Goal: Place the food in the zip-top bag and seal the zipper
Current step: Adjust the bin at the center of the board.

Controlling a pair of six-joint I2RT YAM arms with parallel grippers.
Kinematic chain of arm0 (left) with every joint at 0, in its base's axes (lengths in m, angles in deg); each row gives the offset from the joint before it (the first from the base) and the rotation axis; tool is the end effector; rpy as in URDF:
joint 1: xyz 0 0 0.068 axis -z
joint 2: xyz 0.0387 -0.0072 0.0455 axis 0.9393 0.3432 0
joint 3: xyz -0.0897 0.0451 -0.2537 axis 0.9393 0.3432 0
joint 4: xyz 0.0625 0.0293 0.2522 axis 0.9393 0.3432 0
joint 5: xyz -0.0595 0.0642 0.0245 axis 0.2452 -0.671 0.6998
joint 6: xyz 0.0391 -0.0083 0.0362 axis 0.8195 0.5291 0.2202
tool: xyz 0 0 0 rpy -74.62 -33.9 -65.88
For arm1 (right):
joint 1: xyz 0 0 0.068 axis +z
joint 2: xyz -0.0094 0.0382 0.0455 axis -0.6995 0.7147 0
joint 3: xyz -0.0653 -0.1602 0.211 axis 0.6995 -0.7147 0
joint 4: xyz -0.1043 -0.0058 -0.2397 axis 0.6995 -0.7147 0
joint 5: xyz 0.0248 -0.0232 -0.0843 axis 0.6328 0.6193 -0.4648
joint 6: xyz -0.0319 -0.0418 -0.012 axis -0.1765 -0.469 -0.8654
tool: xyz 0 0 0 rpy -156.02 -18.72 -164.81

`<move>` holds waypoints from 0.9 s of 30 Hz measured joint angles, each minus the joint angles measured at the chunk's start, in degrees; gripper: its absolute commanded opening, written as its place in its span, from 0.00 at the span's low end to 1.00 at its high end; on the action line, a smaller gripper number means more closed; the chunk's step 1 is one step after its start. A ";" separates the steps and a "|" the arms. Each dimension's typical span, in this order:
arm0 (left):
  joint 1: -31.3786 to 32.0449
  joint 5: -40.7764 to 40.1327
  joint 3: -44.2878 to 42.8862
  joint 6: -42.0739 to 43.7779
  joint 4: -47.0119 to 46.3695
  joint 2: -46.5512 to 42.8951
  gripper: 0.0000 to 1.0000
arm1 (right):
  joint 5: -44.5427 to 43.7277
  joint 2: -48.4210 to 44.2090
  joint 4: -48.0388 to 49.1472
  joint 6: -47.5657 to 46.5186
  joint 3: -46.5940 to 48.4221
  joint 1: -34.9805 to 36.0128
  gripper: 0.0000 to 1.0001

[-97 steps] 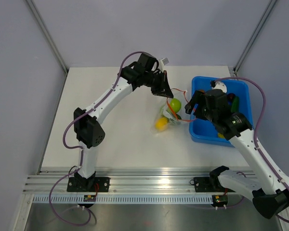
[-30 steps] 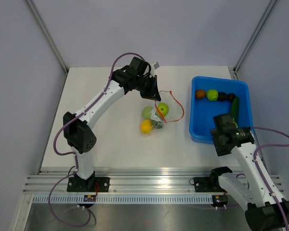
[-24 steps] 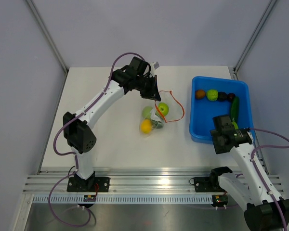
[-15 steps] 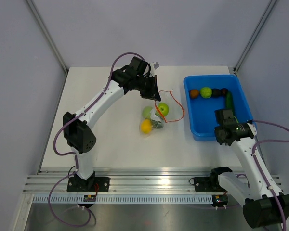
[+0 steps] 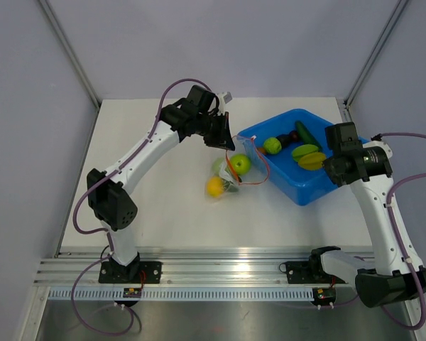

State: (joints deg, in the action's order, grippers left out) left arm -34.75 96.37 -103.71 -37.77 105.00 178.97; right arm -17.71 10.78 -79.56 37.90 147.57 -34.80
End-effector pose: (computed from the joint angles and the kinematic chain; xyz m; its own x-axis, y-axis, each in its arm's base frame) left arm 0.3227 -0.2454 0.3622 -0.8660 0.1077 -0.4884 0.4134 0.7037 -0.5778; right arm 0.1771 0.0118 0.3802 -0.2576 0.7601 -0.5966 0.8242 0.4951 0.2749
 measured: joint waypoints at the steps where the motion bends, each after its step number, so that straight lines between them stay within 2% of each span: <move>1: -0.02 0.00 0.11 0.00 -0.09 -0.09 0.00 | -0.28 0.48 -0.24 -0.44 0.63 0.00 0.06; 12: 0.00 0.00 0.24 0.02 -0.33 -0.22 0.00 | -0.96 0.46 -0.98 -1.16 -0.31 0.00 0.06; 15: 0.00 -0.02 0.79 0.02 -0.50 -0.68 0.00 | -1.29 -1.68 -0.42 0.04 -4.57 0.00 0.06; 21: -0.02 -0.07 0.74 0.28 -0.20 -0.74 0.00 | -2.08 -11.56 4.50 7.52 -22.23 0.09 0.07; 25: -0.17 -0.20 -0.96 1.16 1.25 -0.68 0.00 | -1.51 -17.73 8.17 12.66 -30.42 0.11 0.25; 27: -0.28 -0.20 -2.40 1.46 1.95 -0.50 0.00 | -0.68 -19.04 10.03 14.19 -32.68 0.11 0.44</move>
State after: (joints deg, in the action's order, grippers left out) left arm -35.03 96.17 -106.12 -36.31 106.94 178.47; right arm -18.39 -8.25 -69.53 52.08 114.89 -34.69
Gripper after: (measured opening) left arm 0.005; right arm 0.288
